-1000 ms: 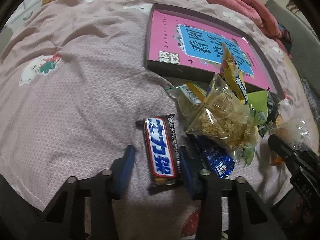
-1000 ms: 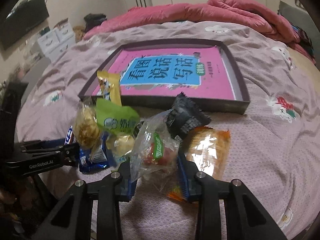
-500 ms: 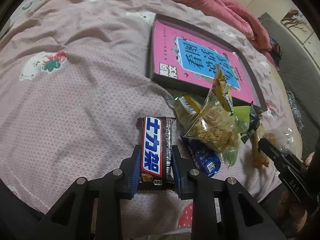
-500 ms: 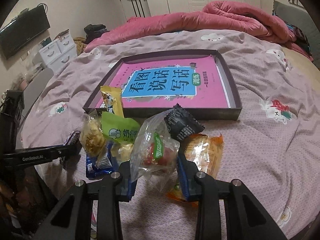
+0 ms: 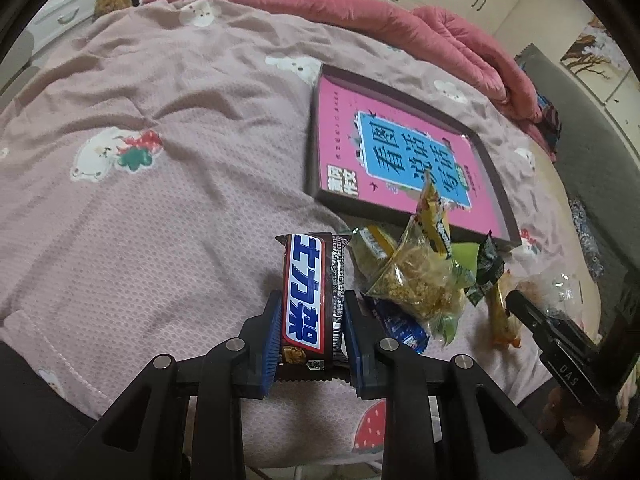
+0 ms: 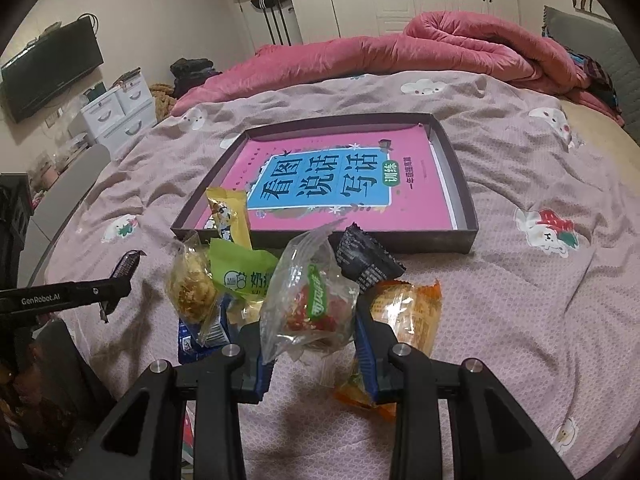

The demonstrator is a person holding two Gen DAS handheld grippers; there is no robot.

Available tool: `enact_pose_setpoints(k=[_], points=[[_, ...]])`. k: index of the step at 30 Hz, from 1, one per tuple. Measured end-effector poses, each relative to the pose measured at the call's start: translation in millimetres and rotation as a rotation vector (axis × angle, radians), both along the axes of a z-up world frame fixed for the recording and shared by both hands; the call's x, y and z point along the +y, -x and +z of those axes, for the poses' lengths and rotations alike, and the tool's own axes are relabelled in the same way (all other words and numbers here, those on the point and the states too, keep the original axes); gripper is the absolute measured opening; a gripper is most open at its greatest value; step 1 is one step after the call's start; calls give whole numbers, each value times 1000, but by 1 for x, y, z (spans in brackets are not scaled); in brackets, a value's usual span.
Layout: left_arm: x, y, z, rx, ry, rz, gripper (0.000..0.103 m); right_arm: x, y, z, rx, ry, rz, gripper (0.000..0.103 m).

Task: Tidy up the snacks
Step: 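Lift the Snickers bar with the left gripper and carry it over the tray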

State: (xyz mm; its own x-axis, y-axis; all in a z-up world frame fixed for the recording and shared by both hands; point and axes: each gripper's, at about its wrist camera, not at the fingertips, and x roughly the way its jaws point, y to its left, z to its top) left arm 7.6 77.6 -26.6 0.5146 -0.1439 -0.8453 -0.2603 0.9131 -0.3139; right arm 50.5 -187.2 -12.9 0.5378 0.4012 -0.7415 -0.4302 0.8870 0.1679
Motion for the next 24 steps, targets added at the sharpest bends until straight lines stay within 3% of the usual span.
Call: enact_pose_setpoints(k=[24], points=[[-5,-25,31,-92,-4,-34,29,-12,-23,21,-107,-77,-68,35]])
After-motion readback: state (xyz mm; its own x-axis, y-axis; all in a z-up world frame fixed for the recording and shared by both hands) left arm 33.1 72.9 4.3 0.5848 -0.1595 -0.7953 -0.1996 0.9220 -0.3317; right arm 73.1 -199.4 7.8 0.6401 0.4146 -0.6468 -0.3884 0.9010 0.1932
